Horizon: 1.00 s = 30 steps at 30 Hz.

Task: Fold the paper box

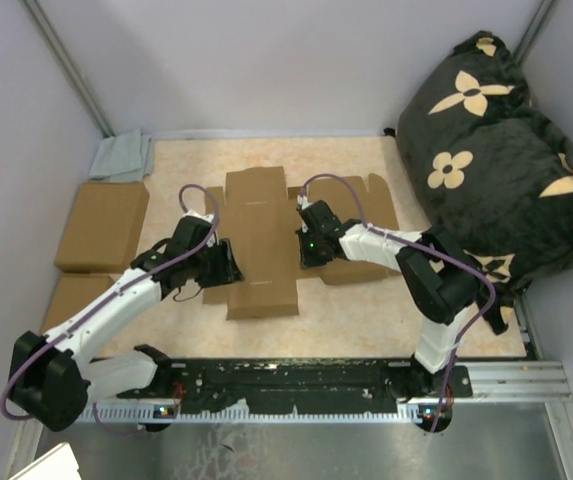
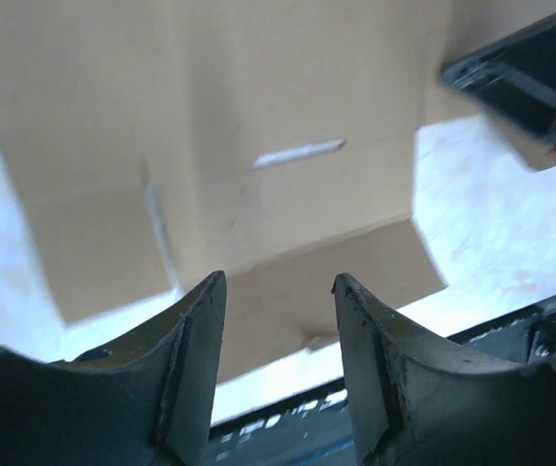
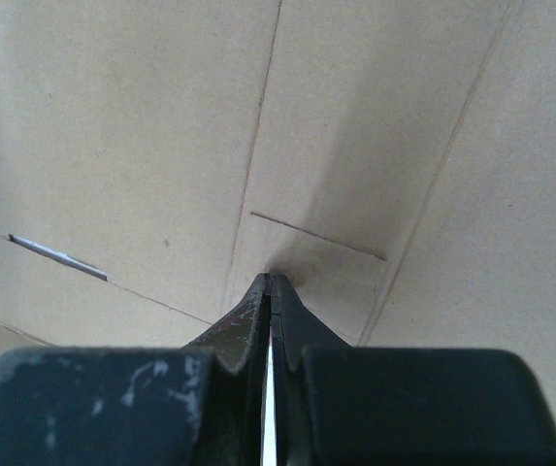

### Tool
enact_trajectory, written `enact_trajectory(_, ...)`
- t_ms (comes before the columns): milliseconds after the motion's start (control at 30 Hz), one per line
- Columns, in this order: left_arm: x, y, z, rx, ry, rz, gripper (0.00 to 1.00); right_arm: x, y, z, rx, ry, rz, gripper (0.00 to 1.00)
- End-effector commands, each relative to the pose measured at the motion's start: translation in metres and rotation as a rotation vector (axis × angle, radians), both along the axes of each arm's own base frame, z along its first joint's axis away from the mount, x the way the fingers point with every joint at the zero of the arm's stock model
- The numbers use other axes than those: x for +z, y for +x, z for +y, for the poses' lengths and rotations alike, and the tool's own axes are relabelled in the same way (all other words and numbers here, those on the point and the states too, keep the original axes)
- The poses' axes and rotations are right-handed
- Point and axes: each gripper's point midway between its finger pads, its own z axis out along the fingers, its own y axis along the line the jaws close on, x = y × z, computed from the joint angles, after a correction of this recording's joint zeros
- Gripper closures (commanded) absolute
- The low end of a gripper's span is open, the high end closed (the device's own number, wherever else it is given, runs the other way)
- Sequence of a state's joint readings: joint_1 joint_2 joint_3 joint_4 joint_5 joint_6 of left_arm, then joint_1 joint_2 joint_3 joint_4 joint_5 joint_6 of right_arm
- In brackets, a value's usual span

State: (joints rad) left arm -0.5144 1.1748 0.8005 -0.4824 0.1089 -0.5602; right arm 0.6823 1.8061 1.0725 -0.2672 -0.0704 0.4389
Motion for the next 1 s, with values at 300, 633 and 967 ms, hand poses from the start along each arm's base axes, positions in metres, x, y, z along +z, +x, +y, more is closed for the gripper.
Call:
enact_trajectory(300,-0.048,-0.063,0.054,0.246,0.077,0.173,0.52,-0.038,-0.029,-0.02,-0.023,-0.069,0.142,1.0)
enact_trajectory(633,-0.08,-0.058,0.054,0.267,0.119,0.22,0.46,-0.038,-0.029,-0.021,-0.022,-0.074,0.14,1.0)
enact_trajectory(967,-0.079,-0.027,0.063,0.325,0.208,0.153,0.41,-0.04,-0.03,-0.023,-0.016,-0.081,0.142,1.0)
